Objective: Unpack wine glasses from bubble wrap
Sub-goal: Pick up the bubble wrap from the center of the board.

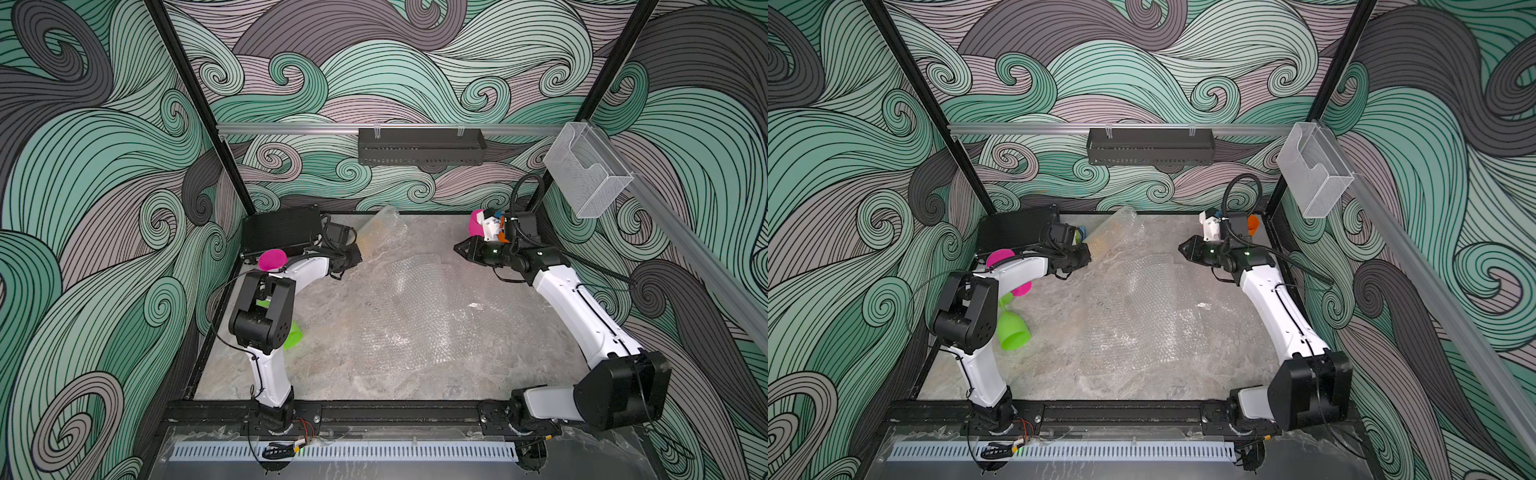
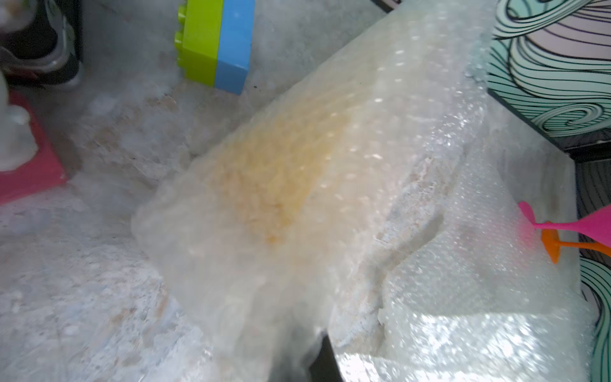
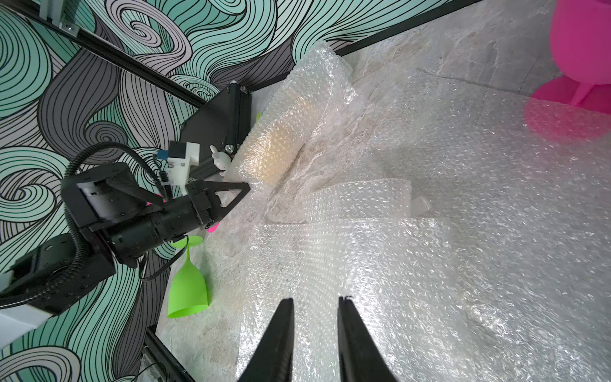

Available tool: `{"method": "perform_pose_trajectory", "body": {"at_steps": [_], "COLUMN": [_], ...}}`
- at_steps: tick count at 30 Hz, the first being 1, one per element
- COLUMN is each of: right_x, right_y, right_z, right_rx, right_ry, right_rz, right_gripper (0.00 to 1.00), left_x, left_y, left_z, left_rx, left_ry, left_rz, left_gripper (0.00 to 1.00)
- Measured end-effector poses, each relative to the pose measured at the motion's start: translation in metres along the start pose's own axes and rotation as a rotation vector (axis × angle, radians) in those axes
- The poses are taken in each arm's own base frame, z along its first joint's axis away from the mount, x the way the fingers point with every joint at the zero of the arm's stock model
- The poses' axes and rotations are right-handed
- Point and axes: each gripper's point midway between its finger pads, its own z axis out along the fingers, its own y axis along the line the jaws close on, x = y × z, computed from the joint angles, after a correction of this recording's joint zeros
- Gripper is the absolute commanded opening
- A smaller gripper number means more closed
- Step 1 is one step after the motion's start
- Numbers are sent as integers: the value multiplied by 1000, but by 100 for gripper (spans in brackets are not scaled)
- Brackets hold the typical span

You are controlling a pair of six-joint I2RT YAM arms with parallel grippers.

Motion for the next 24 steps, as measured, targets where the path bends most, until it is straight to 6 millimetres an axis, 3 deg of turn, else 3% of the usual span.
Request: {"method": "perform_pose_trajectory", "body": {"at_steps": [5, 11, 15, 20, 24], "right_x": [10, 27, 33, 45, 65], "right_y": [18, 49, 66, 79, 92], "right_z": [17, 34, 36, 31, 29], "right_rx": [-69, -140, -181, -218, -281], "right_ry": [45, 74, 48, 17, -45], "right_rz": [-104, -325, -429, -564, -727], "right_gripper": [28, 28, 28, 35, 35], "left_x": [-13, -8, 0, -5, -3], "left_y": [-28, -47, -56, -74, -79], "left_z": [-45, -82, -109, -154, -190], "left_rx": [85, 154, 198, 251, 278], "left_ry": [-25, 24, 60, 55, 29], "left_rz": [64, 123, 145, 167, 180], "left_gripper": [0, 0, 0, 0, 0]}}
